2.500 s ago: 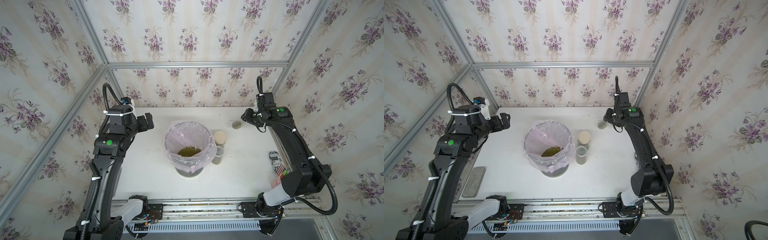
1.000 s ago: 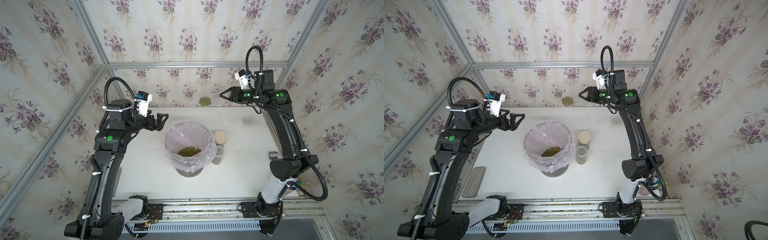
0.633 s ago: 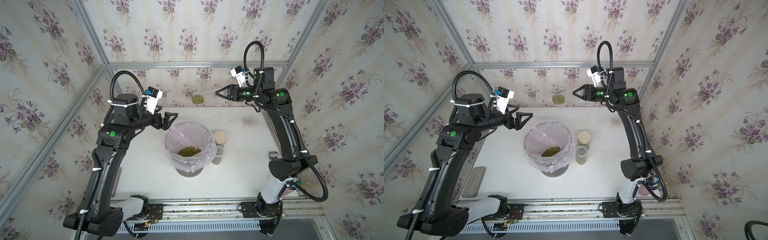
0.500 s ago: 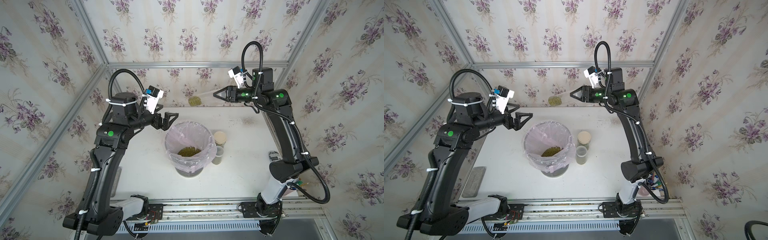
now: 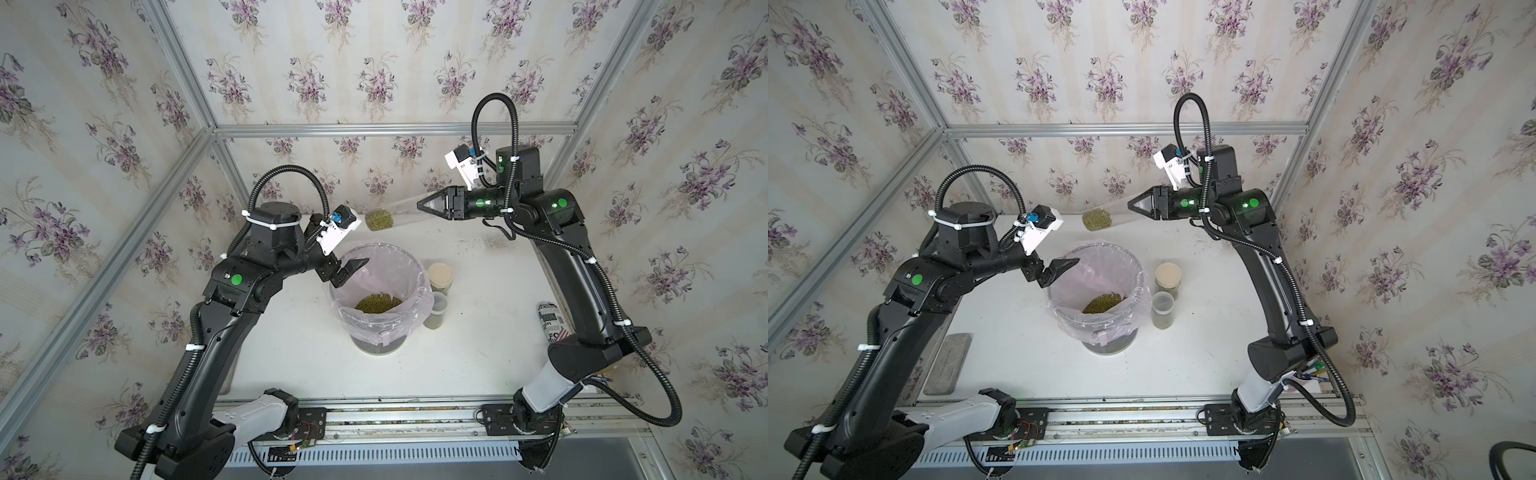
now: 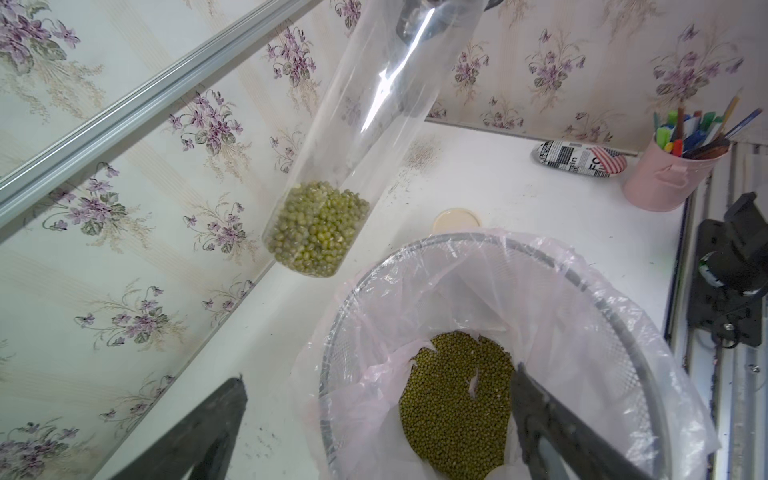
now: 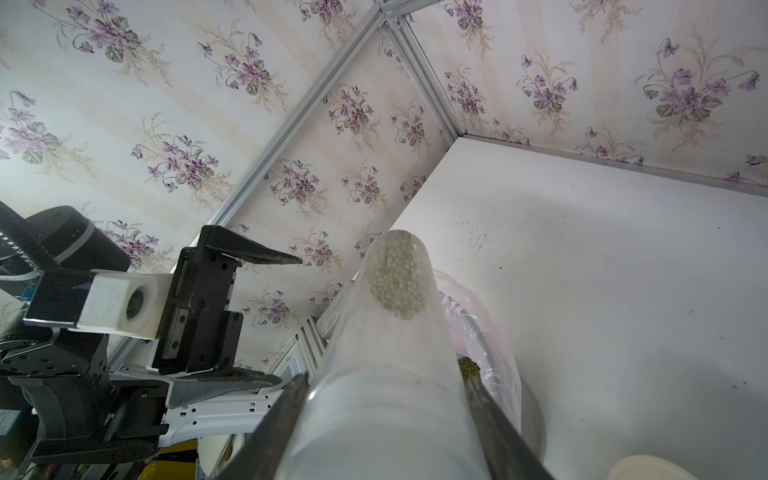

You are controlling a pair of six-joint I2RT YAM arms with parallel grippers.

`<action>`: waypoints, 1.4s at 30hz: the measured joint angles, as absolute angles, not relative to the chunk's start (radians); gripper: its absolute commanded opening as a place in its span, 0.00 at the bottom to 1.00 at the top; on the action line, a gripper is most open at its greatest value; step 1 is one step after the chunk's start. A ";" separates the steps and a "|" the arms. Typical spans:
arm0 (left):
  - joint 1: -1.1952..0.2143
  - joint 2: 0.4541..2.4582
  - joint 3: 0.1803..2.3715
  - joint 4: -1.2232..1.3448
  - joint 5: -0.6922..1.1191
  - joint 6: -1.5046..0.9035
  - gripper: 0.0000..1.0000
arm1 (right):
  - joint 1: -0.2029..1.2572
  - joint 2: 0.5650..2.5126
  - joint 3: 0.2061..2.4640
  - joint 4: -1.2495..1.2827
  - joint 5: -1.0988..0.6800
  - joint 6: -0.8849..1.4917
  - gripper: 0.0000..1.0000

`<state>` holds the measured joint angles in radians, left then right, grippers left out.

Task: Empty moldy mung beans from jars
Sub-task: Pick up the jar from the center of the board.

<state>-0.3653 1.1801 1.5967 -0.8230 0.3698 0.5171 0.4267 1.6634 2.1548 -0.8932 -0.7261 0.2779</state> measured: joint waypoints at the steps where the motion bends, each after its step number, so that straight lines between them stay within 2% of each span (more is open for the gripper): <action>1: -0.368 1.185 1.596 -0.822 0.361 0.530 0.99 | 0.434 1.657 2.150 -0.894 -0.719 0.277 0.42; 9: -0.373 1.205 1.612 -0.820 0.320 0.586 1.00 | 0.461 1.604 2.089 -0.895 -0.701 0.278 0.40; 17: -0.375 1.217 1.624 -0.812 0.369 0.632 1.00 | 0.479 1.559 1.999 -0.892 -0.719 0.289 0.40; 42: -0.413 1.269 1.629 -0.857 0.410 0.697 0.99 | 0.513 1.555 1.941 -0.837 -0.825 0.334 0.37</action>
<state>-0.4133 1.2690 1.6295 -0.8570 0.4095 0.6971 0.5129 1.5547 1.9408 -0.8368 -0.8249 0.3340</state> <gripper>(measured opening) 0.992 0.522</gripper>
